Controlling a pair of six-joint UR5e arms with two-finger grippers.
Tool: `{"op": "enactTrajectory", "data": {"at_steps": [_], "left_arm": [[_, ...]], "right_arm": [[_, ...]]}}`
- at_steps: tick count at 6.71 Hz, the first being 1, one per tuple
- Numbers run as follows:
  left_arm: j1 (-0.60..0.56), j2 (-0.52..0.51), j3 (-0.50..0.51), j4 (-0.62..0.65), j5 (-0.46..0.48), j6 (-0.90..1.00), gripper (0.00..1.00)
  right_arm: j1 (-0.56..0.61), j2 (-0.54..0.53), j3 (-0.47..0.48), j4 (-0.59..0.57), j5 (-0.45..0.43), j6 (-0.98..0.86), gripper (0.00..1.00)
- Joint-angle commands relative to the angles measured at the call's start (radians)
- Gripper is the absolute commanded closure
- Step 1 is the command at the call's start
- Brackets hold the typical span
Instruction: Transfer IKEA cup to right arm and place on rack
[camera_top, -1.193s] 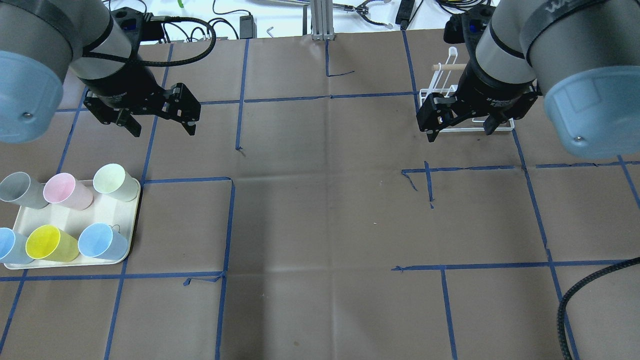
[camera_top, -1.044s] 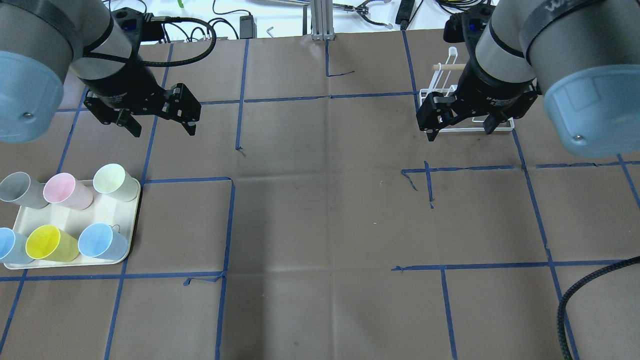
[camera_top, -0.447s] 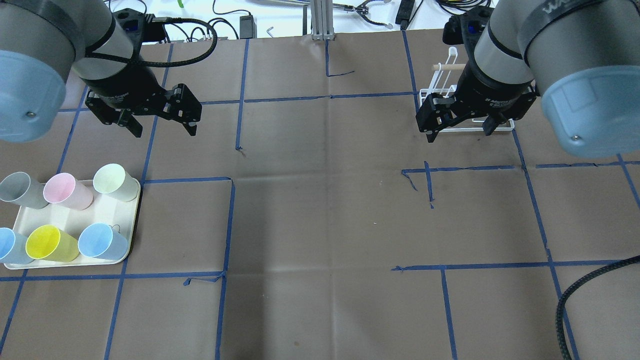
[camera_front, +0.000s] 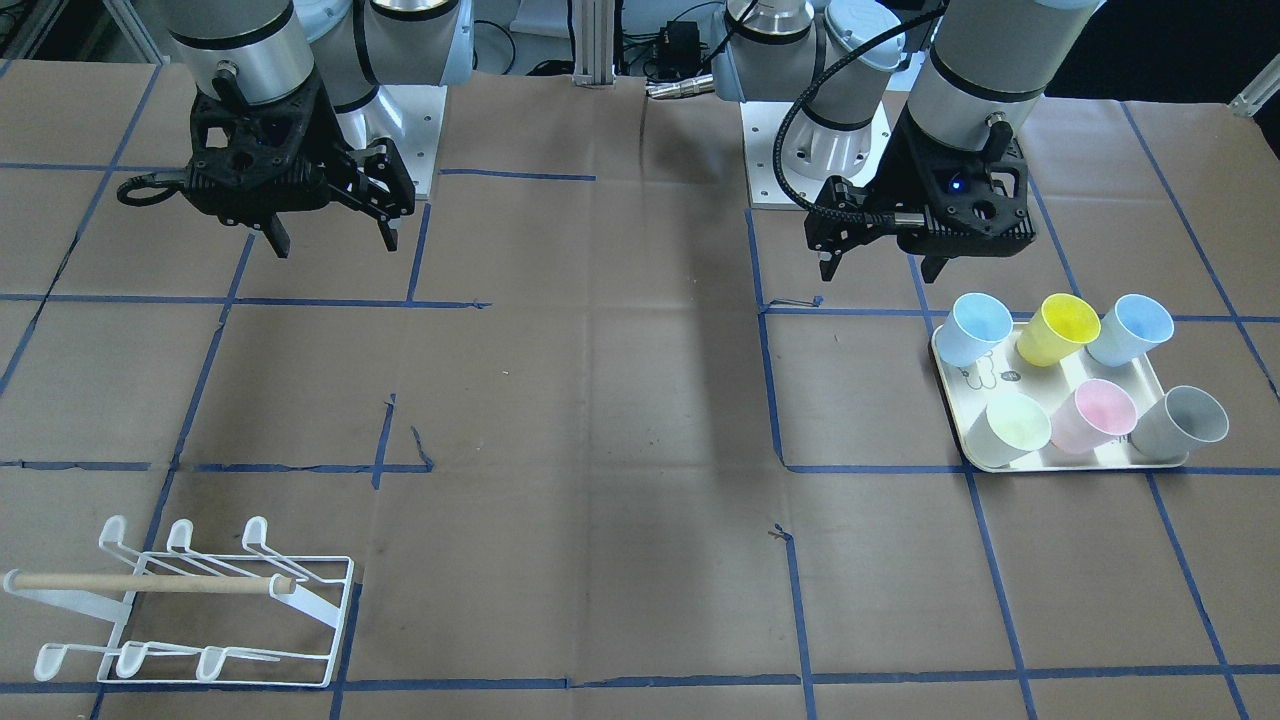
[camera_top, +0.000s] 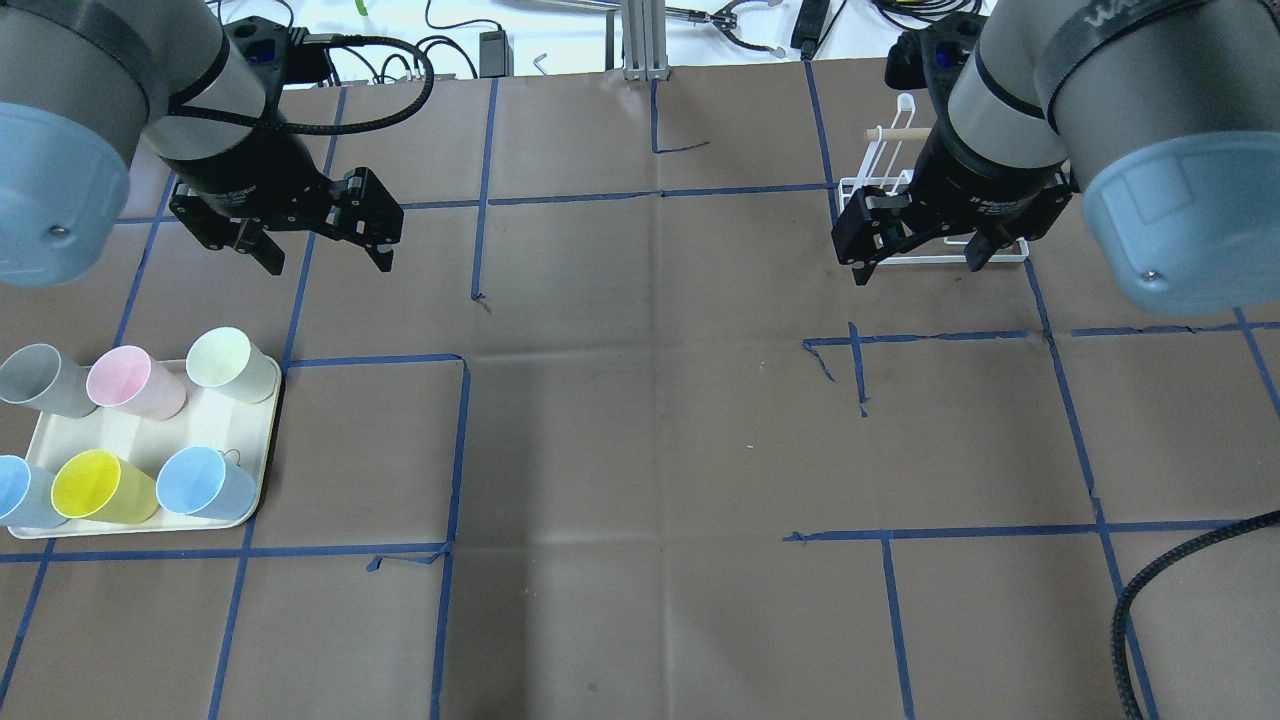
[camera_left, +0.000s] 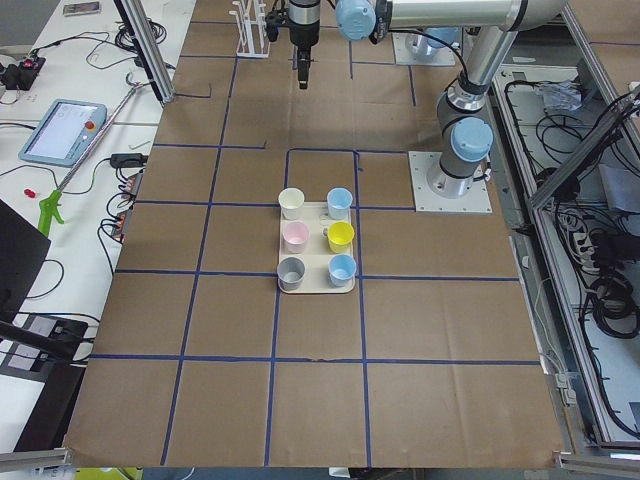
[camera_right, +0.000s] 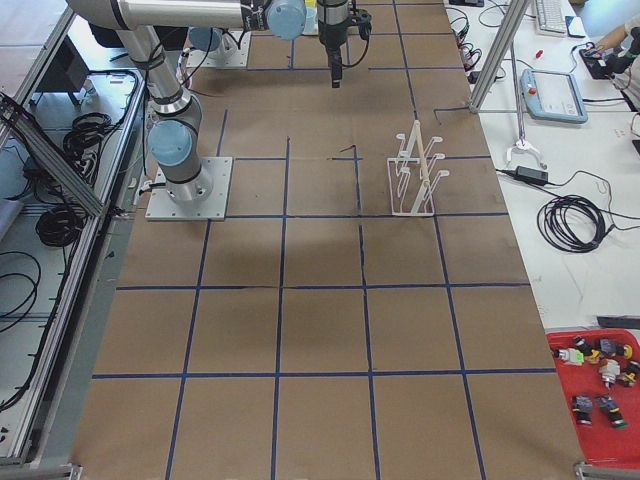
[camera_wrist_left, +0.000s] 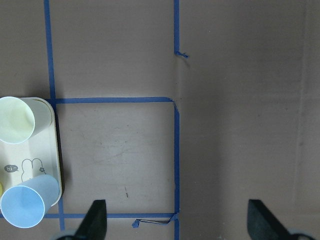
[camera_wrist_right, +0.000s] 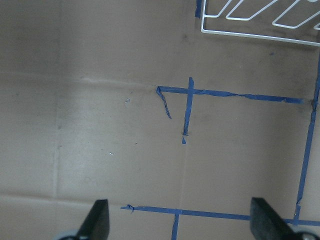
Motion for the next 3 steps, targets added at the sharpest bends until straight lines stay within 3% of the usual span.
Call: {"op": "enactTrajectory", "data": {"at_steps": [1,3], "left_arm": [[0.003,-0.001,-0.002,0.002,0.001,0.001,0.0],[0.052,0.001,-0.002,0.015,0.0,0.083,0.0]], "right_arm": [[0.0,0.0,-0.005,-0.001,0.005,-0.002,0.0],[0.0,0.0,-0.005,0.001,0.005,0.0,0.0]]}}
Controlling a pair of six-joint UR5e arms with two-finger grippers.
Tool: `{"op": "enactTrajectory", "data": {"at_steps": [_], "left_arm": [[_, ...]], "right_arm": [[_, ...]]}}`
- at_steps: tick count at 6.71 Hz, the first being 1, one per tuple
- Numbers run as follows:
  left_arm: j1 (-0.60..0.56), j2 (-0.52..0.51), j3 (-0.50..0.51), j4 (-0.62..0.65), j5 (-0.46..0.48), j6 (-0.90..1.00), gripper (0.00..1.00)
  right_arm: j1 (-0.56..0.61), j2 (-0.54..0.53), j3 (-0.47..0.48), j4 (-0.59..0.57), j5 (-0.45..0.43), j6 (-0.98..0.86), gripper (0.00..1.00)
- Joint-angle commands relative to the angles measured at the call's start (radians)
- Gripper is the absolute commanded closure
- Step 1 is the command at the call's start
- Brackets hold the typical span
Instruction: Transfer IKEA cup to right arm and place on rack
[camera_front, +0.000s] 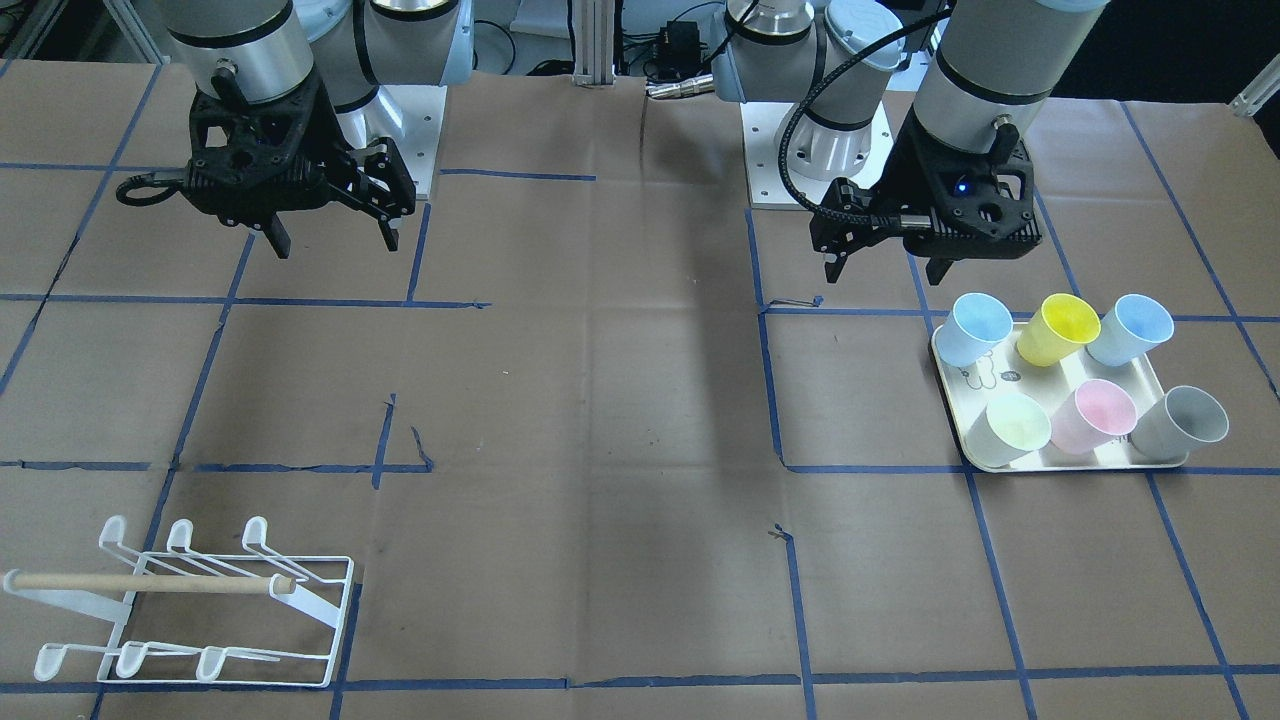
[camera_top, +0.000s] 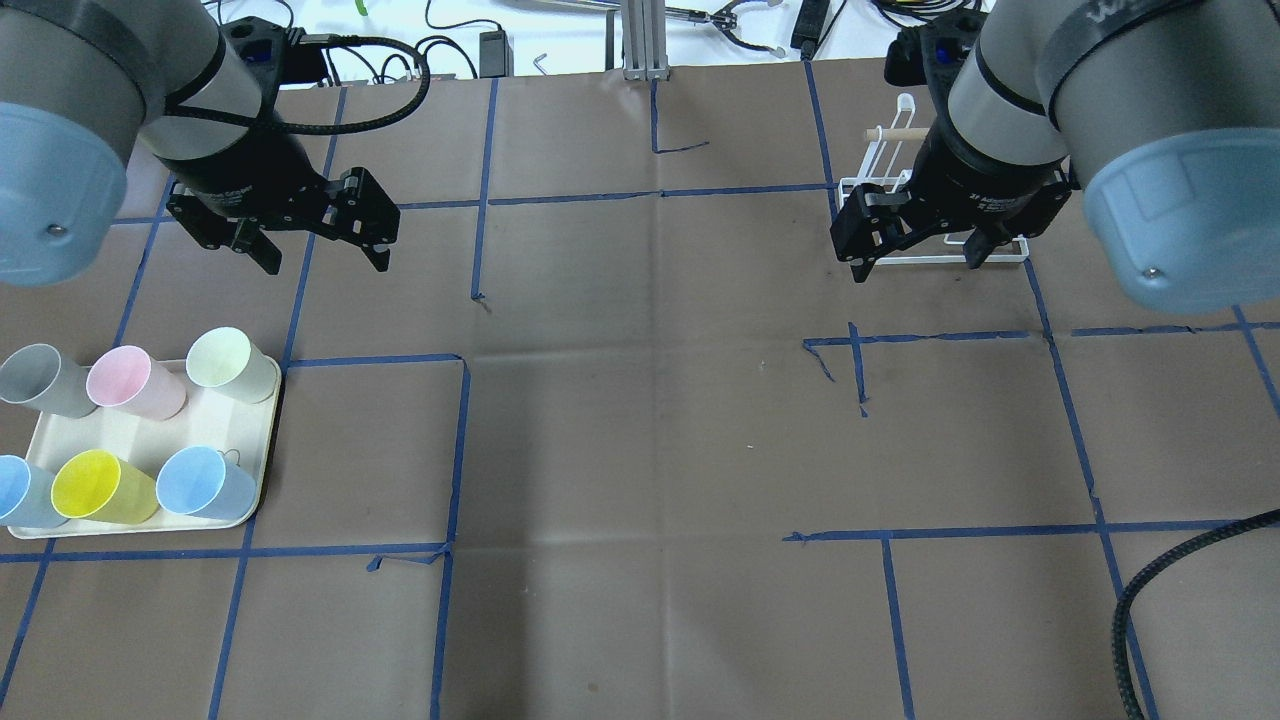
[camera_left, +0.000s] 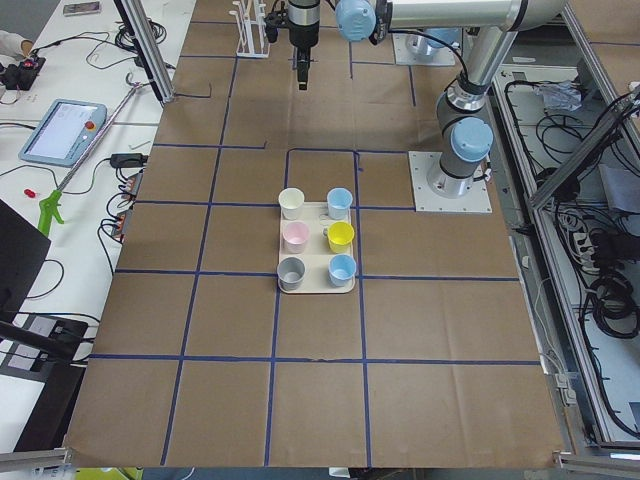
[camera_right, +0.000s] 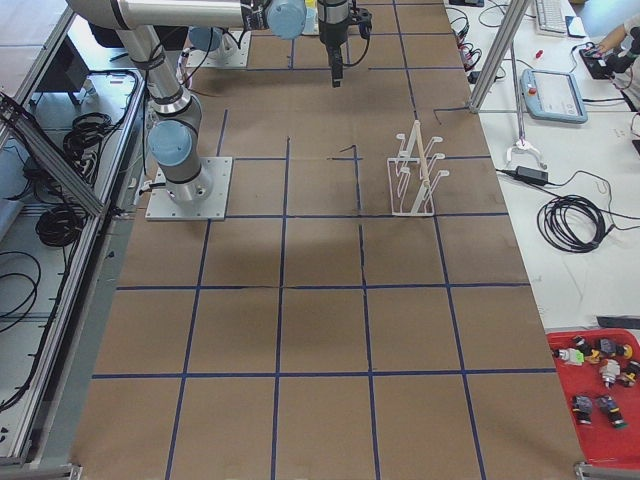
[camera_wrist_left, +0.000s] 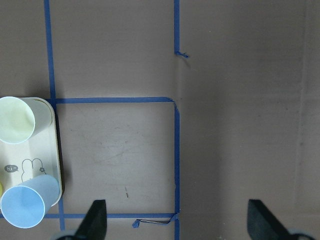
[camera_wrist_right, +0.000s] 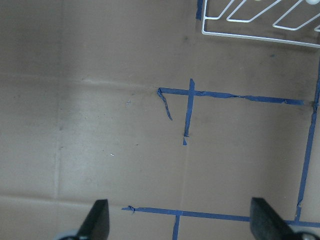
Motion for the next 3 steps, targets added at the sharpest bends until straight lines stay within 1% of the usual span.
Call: {"op": "enactTrajectory", "data": {"at_steps": [1,3], "left_arm": [[0.11,0.001,-0.002,0.01,-0.002,0.124,0.0],[0.261,-0.006,-0.004,0.01,0.001,0.27,0.0]], "right_arm": [[0.0,0.002,0.006,0.0,0.002,0.0,0.0],[0.0,0.0,0.001,0.001,0.0,0.0,0.0]]}}
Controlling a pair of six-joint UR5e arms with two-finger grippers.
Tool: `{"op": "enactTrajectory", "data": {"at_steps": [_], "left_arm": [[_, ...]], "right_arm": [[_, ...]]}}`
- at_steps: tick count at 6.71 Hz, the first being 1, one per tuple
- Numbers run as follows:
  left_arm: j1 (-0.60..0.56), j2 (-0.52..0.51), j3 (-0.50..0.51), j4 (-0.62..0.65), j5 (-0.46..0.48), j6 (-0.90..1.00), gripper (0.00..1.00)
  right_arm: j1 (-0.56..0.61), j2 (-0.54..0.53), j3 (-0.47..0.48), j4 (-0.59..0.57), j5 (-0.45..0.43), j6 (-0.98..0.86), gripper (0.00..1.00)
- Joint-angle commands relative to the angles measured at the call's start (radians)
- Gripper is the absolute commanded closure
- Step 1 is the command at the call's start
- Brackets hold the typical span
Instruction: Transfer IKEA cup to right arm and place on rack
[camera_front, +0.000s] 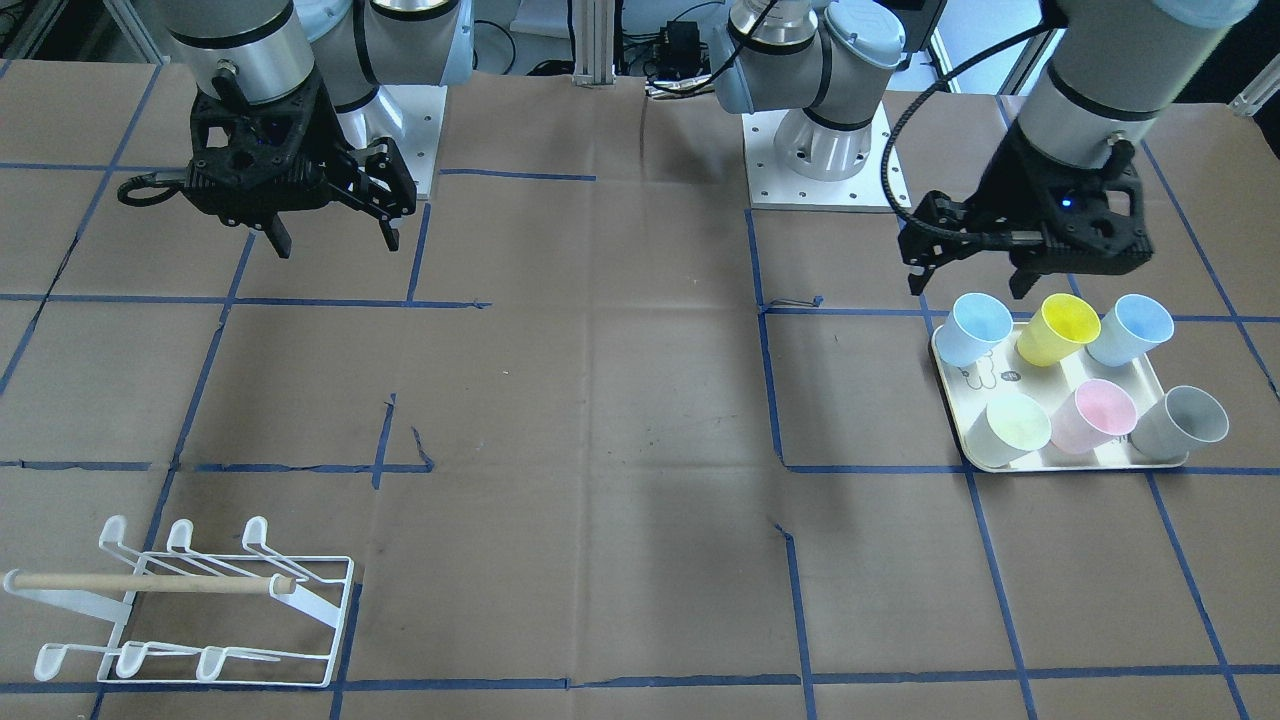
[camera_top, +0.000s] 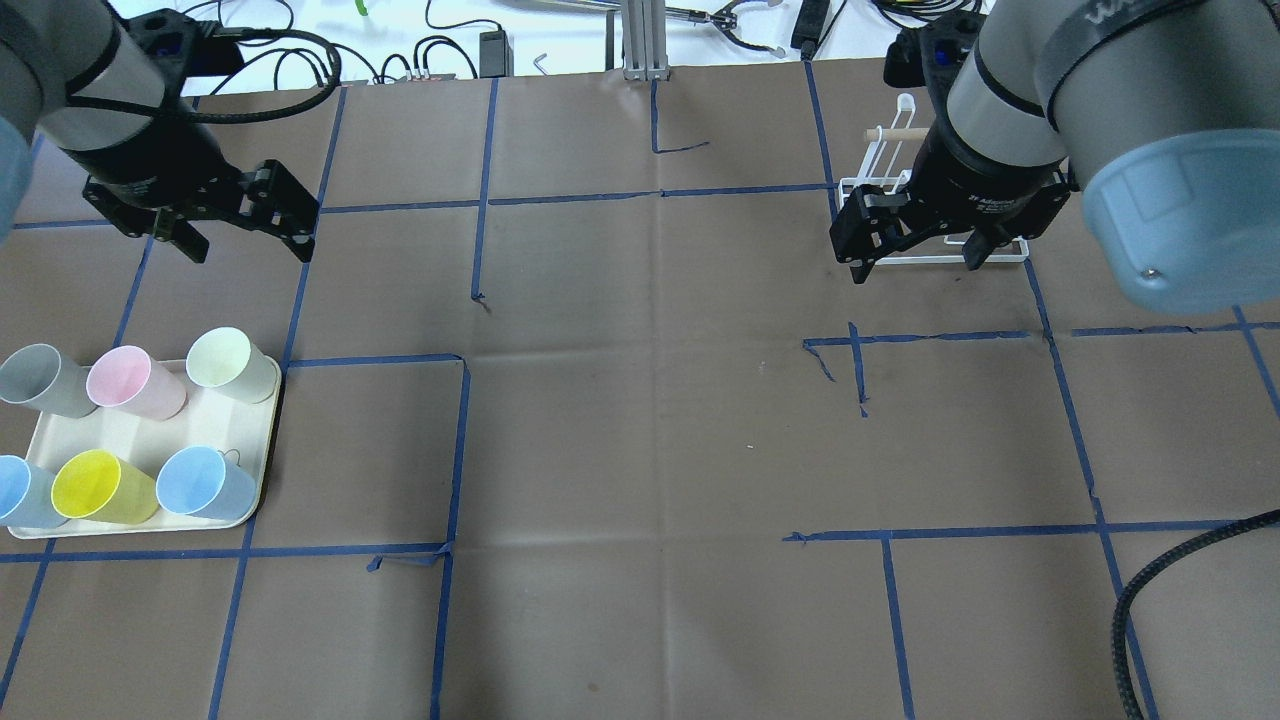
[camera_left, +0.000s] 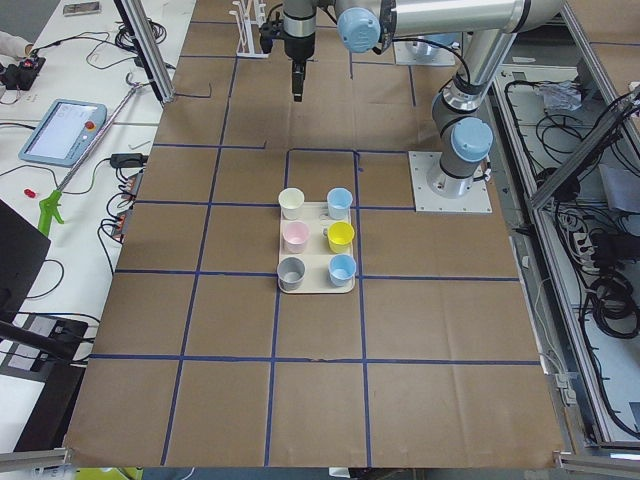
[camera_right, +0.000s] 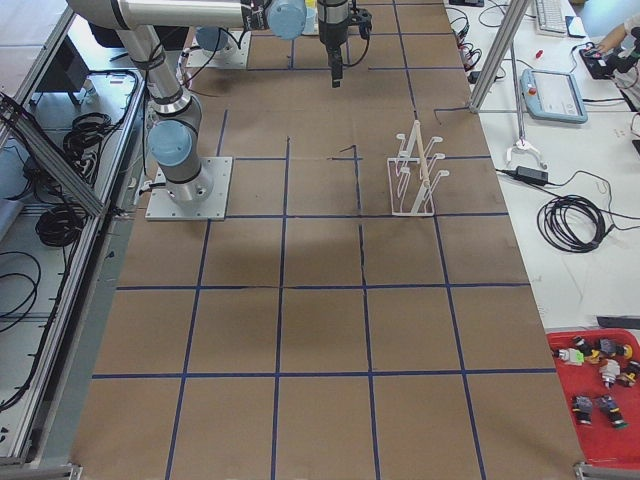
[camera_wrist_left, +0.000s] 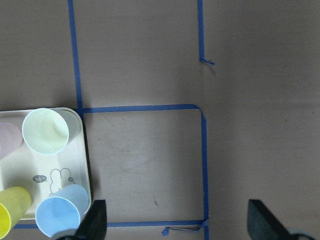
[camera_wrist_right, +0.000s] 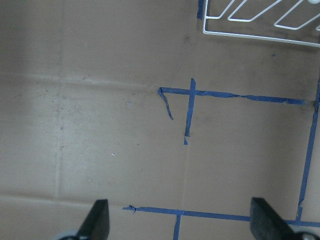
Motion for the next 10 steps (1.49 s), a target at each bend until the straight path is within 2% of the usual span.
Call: {"op": "enactTrajectory", "data": {"at_steps": [1,3,7,10], "left_arm": [[0.145,-0.023,-0.003,0.002,0.0,0.146,0.0],[0.16,-0.07,-0.009,0.034,0.0,0.147,0.0],[0.167,-0.16,-0.223,0.421,0.0,0.214,0.0],[0.209,-0.222,-0.339,0.571,-0.003,0.216,0.0]], "right_arm": [[0.0,0.001,0.001,-0.001,0.001,0.0,0.0],[0.0,0.003,0.001,-0.004,0.001,0.0,0.0],[0.0,0.036,-0.012,0.002,0.001,0.002,0.0],[0.0,0.038,-0.009,0.0,0.001,0.002,0.0]]}}
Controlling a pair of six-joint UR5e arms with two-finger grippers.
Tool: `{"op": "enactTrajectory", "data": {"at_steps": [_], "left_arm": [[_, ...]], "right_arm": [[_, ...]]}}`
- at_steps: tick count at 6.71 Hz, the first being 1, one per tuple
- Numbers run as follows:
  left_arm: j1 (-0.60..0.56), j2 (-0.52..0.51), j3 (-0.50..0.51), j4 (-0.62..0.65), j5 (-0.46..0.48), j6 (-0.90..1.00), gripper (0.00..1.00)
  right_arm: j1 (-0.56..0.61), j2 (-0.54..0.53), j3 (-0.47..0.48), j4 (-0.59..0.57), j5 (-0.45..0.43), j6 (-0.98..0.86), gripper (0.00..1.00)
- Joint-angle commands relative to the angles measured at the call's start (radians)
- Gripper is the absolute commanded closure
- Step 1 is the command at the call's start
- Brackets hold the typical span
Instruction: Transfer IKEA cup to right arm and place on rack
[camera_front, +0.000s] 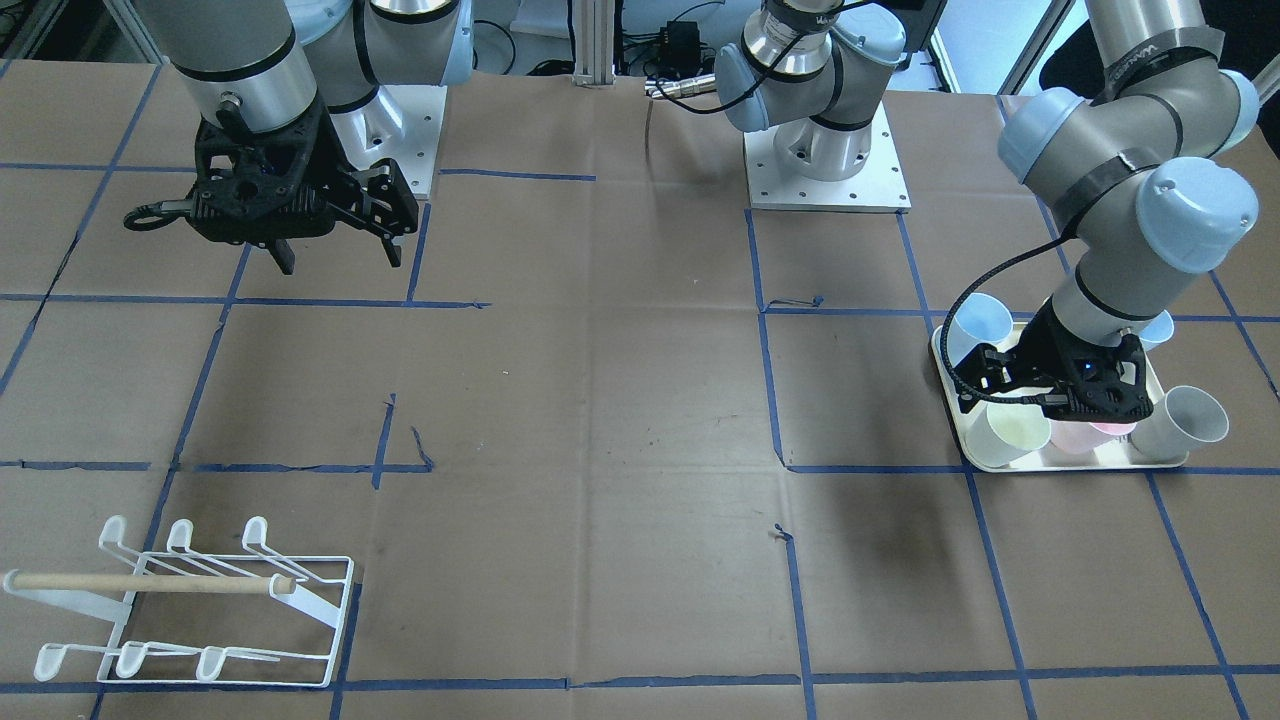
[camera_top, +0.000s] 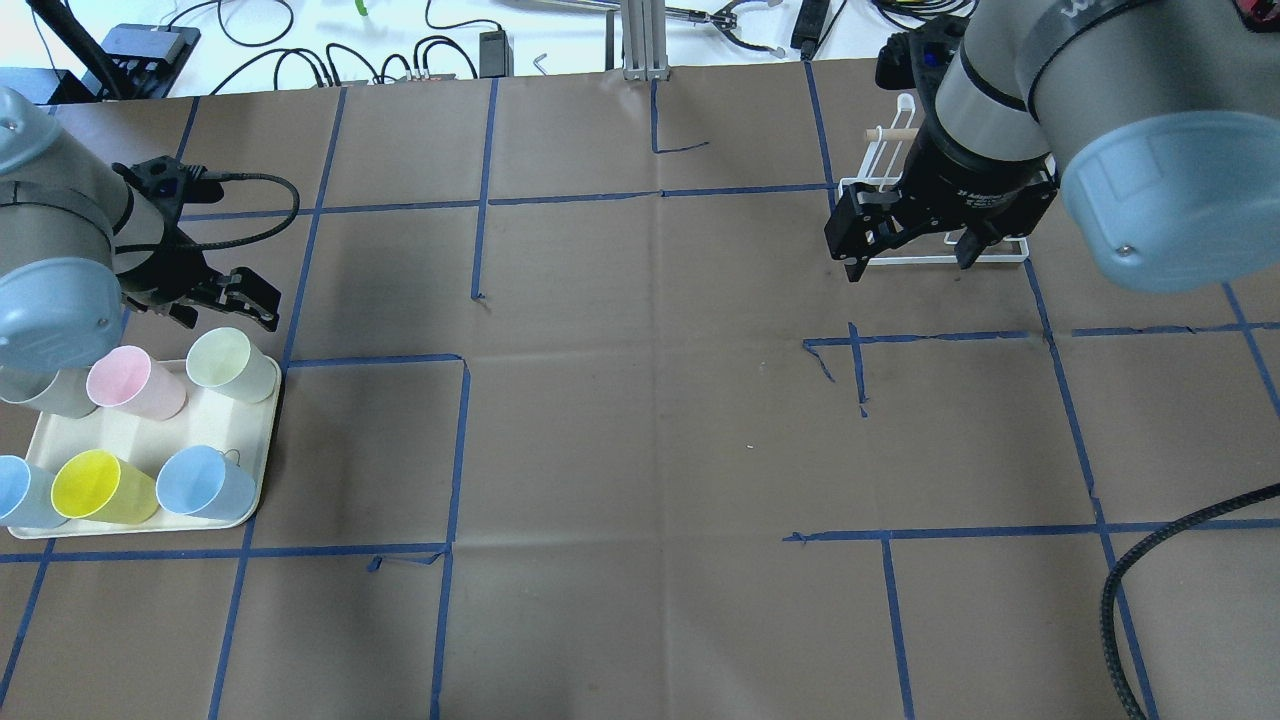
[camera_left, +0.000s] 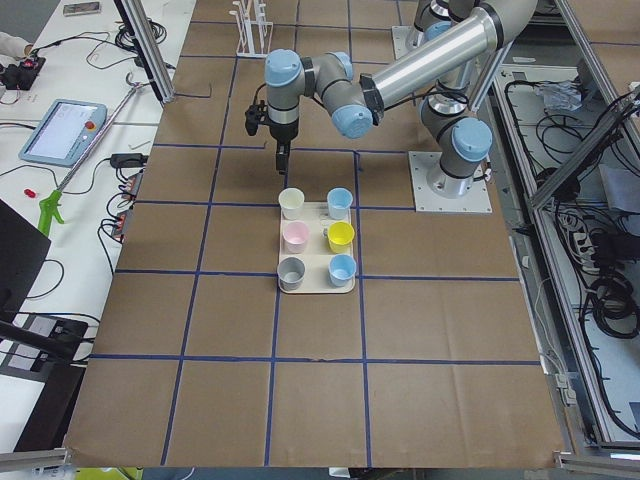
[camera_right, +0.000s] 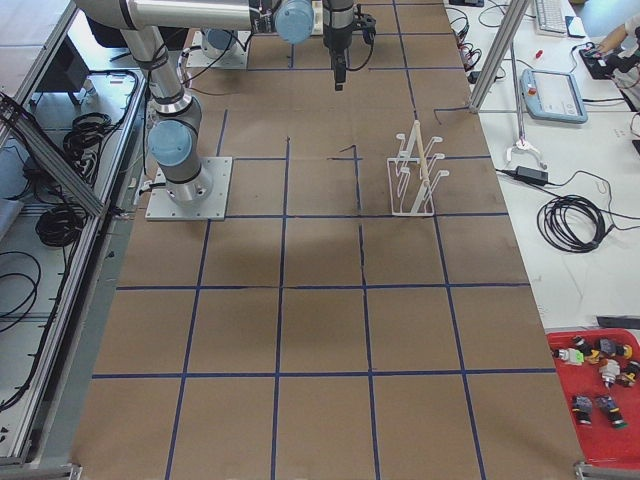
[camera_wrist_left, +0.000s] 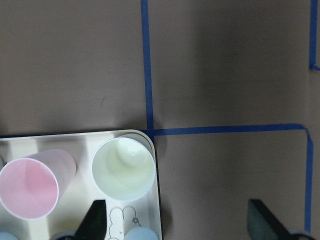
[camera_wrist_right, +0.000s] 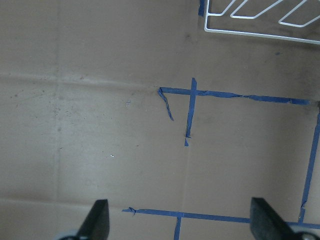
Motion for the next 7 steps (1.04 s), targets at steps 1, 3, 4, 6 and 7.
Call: {"op": "enactTrajectory", "data": {"at_steps": [1,3,4,6,7], "left_arm": [[0.033,-0.047,-0.053,0.057,-0.001,0.001,0.0],[0.035,-0.062,-0.063,0.057,0.002,0.001,0.0],[0.035,-0.078,-0.061,0.057,0.004,0.005,0.0],[0.037,-0.079,-0.06,0.059,0.004,0.007,0.01],[0.037,-0.079,-0.052,0.059,0.004,0.011,0.19]], "right_arm": [[0.0,0.001,0.002,0.0,0.0,0.0,0.0],[0.0,0.001,0.002,-0.002,0.0,0.0,0.0],[0.0,0.001,0.002,-0.002,0.0,0.0,0.0],[0.0,0.001,-0.001,-0.002,0.0,0.0,0.0],[0.0,0.001,0.002,-0.004,0.0,0.0,0.0]]}}
